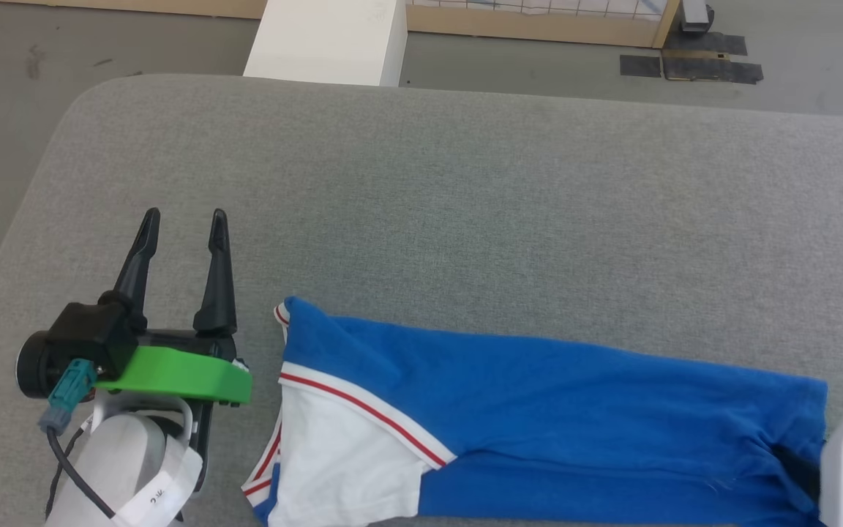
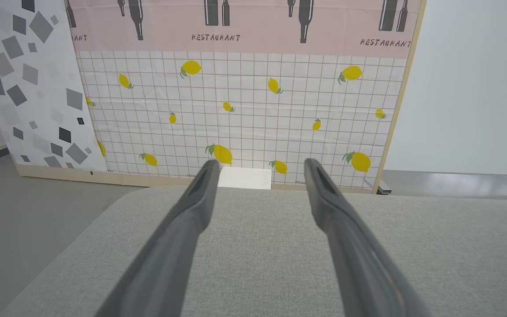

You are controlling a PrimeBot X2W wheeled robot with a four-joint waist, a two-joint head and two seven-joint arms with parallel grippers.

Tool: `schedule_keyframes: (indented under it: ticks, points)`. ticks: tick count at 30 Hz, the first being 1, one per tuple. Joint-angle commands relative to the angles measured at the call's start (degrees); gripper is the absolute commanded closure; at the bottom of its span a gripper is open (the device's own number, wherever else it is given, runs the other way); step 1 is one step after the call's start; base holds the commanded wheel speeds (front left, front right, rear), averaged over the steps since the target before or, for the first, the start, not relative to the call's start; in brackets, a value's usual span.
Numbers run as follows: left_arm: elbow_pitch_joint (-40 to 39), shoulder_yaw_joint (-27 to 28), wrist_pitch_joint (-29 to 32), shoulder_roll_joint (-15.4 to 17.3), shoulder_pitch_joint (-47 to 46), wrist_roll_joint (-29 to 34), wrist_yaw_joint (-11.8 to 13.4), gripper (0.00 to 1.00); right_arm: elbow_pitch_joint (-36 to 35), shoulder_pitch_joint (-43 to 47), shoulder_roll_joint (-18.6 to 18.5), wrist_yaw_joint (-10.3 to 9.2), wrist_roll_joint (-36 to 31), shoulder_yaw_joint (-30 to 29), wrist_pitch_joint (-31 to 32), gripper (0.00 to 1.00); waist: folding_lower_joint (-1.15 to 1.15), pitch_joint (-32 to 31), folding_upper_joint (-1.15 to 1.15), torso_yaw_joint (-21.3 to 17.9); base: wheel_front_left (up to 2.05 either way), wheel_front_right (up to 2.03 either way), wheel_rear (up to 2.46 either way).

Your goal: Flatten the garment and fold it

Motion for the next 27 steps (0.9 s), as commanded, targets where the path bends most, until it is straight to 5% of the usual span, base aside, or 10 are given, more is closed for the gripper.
schedule_keyframes:
  ticks: [1,8,9,10,11,18,27]
  points:
    - [0.5,0.7,-0.3,-0.7,-0.4,1.2,-0.8,0.00,0.8,-0.8,1.4,-0.05,1.1,2.3,0.0,0.00,0.00,0.0,0.00,-0.2,0.00,0.00,0.00]
    - [2.0,3.1,-0.3,-3.2,0.0,4.2,-3.1,0.00,2.1,-2.4,1.4,-0.05,1.8,5.4,0.5,0.00,0.00,-0.2,0.00,-0.1,0.00,0.00,0.00]
    - [2.2,3.5,-0.3,-3.6,0.1,4.5,-3.4,0.00,2.5,-2.5,1.2,-0.05,1.7,5.3,0.7,0.59,0.00,-0.2,0.00,-0.1,0.00,0.00,0.00]
    - [2.4,3.7,-0.3,-3.7,0.1,4.8,-3.6,0.00,2.8,-2.6,1.1,-0.05,1.5,5.3,0.7,0.74,0.00,-0.2,0.00,0.0,0.00,0.00,0.00]
    - [2.4,4.1,-0.3,-4.1,0.1,5.0,-3.9,0.00,3.1,-2.8,1.0,-0.05,1.5,5.1,0.8,1.00,0.00,-0.2,0.00,0.0,0.00,0.00,0.00]
    - [3.0,6.1,-0.3,-5.6,0.9,6.6,-5.6,0.00,4.8,-3.5,0.5,-0.05,0.7,1.3,1.0,1.00,0.00,-0.7,0.00,-0.4,0.00,0.00,0.00]
    - [3.6,8.0,-0.3,-7.4,1.6,7.7,-7.3,0.00,8.8,-2.9,-2.0,-0.05,-3.6,-10.4,1.3,1.00,0.00,-1.1,0.00,-0.6,0.00,0.00,0.00]
